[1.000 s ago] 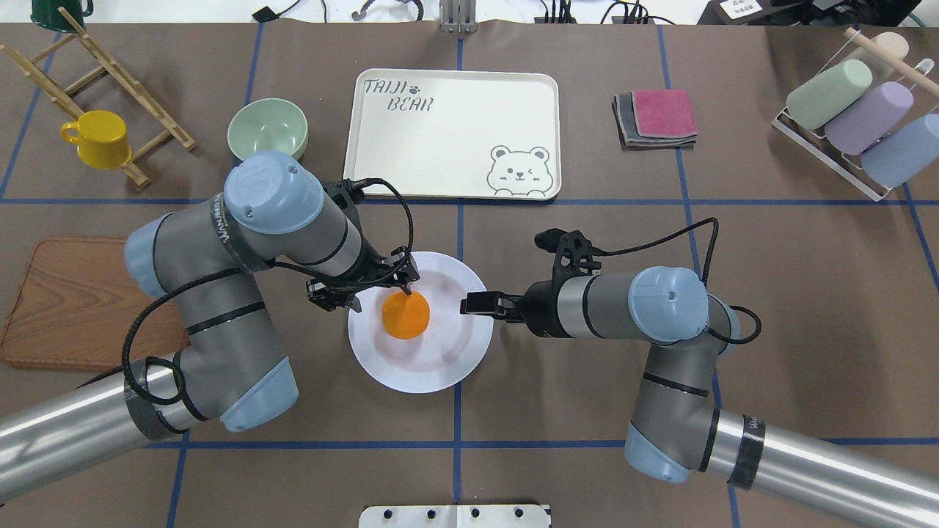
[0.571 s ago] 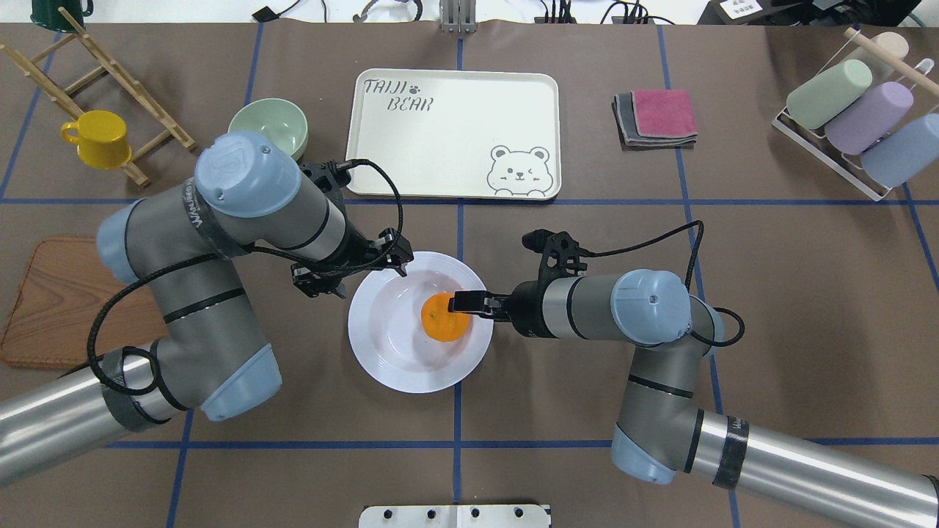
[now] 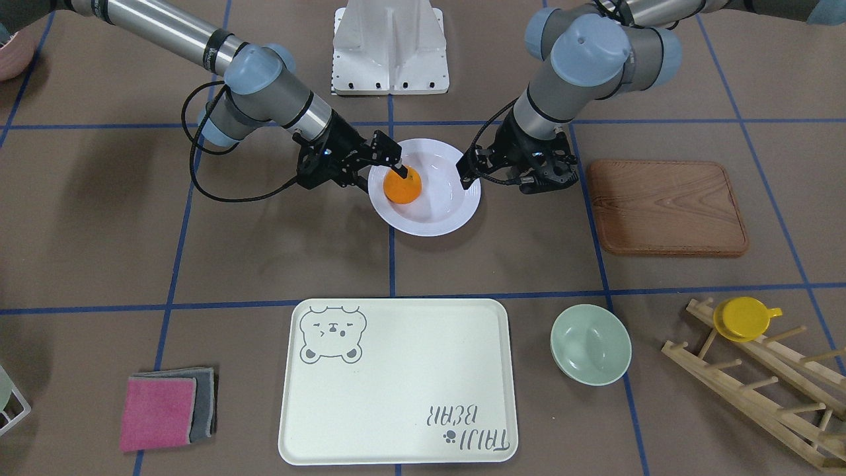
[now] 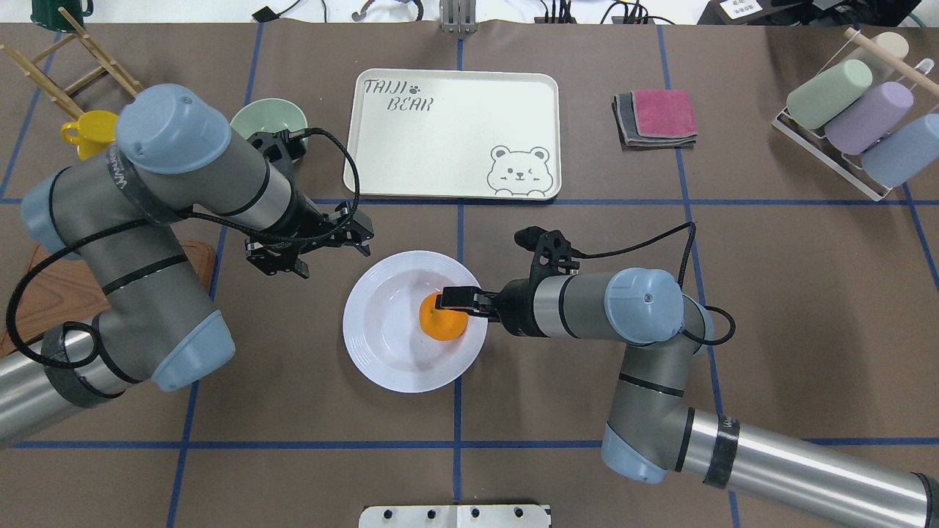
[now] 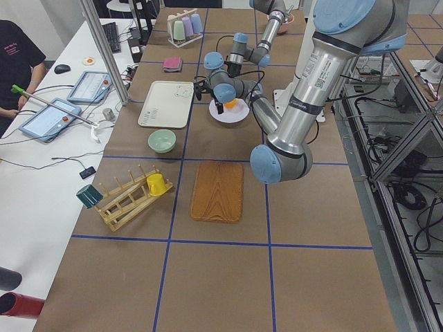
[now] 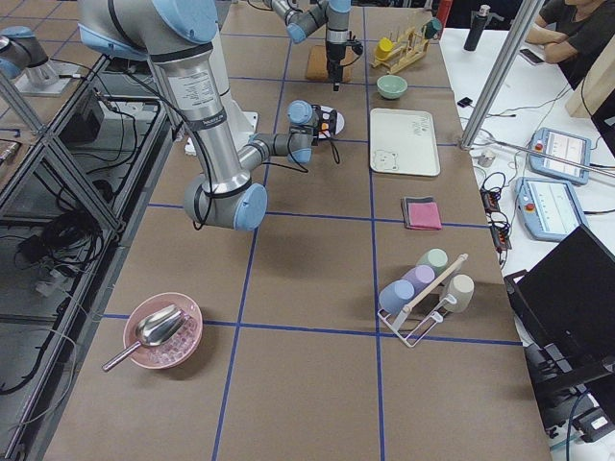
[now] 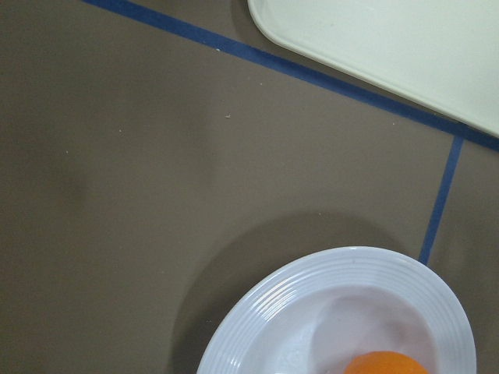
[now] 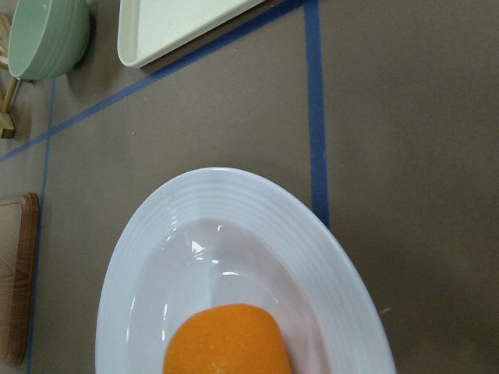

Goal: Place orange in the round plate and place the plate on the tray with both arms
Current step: 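Open the left gripper and lift it away from the orange on the plate, then set the plate on the bear tray with the right gripper while the left withdraws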

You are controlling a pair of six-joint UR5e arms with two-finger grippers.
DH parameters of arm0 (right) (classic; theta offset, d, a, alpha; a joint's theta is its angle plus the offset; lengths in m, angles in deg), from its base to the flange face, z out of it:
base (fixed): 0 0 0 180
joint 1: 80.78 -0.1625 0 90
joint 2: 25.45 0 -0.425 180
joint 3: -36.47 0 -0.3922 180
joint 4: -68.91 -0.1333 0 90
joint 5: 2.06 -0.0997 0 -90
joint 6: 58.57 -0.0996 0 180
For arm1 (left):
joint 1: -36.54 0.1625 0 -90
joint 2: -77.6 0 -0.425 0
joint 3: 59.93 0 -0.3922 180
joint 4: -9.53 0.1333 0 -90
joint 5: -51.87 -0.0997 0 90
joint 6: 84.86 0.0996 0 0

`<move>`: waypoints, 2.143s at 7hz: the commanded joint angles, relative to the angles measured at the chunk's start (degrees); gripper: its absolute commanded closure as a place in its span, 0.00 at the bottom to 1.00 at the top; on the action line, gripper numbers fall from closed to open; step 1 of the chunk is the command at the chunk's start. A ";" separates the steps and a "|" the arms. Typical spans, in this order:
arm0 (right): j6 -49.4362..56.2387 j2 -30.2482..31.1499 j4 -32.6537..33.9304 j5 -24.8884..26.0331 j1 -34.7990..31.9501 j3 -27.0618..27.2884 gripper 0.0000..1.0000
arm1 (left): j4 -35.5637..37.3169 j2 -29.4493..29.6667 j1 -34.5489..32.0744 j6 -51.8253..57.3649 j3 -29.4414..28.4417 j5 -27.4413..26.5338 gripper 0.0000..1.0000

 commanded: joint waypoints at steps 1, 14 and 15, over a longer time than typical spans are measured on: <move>-1.18 -0.09 -2.39 -0.14 -0.45 -0.08 0.14 | 0.00 -0.15 -0.18 0.09 0.01 -0.01 0.03; -20.50 -0.62 -20.59 8.53 -3.97 0.36 0.97 | 0.00 -11.29 -13.17 21.40 5.72 8.16 0.03; -24.00 -0.62 -20.43 15.96 -3.97 -0.08 0.97 | 0.00 -14.09 -15.01 26.75 5.99 8.08 0.03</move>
